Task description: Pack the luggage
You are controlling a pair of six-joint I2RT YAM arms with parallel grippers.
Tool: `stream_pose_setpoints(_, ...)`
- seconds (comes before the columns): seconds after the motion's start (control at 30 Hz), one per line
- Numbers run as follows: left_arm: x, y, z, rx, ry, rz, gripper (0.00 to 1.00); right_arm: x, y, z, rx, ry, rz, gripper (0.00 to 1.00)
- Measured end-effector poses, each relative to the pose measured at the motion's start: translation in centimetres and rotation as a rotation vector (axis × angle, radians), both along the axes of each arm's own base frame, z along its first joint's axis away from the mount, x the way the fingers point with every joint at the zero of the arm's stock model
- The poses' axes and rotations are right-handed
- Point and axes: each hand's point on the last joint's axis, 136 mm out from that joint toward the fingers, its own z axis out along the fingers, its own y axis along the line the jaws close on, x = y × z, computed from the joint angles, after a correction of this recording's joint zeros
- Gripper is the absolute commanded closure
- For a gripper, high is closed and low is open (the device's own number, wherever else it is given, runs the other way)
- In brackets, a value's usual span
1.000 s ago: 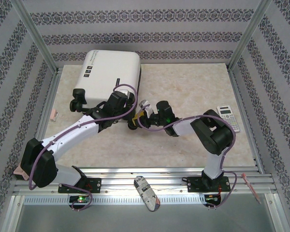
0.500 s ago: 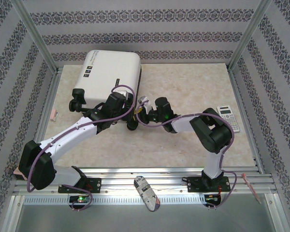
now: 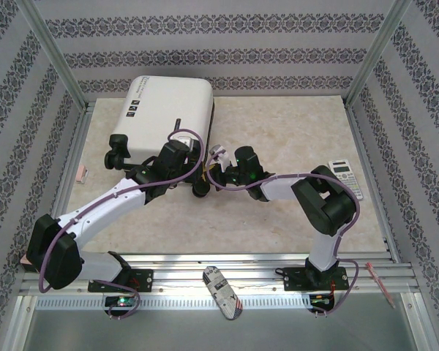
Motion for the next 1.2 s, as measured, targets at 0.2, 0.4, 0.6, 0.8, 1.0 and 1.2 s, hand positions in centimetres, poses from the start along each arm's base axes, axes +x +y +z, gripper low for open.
stream_pose_setpoints(0.2,-0.1,-0.2,0.1,-0.011,-0.001,-0.010,0.72,0.0,-0.5,0.2,-0.016,0.060,-0.040,1.00)
stream_pose_setpoints(0.4,-0.1,-0.2,0.3,-0.014,-0.008,-0.011,0.73,0.4,-0.7,0.4,-0.041,0.115,-0.078,1.00)
stream_pose_setpoints(0.6,-0.1,-0.2,0.3,-0.002,-0.011,-0.020,0.73,0.7,-0.8,0.2,-0.079,0.168,-0.097,1.00)
stream_pose_setpoints(0.8,-0.2,-0.1,0.1,0.009,-0.010,-0.027,0.73,0.6,-1.0,0.2,-0.118,0.221,-0.105,1.00)
stream_pose_setpoints(1.0,-0.3,-0.1,0.1,0.019,-0.010,-0.035,0.74,0.8,-1.5,0.2,-0.136,0.250,-0.123,1.00)
stream_pose_setpoints(1.2,-0.3,-0.1,0.0,0.023,-0.010,-0.043,0.74,1.3,-2.0,0.3,-0.141,0.268,-0.144,1.00)
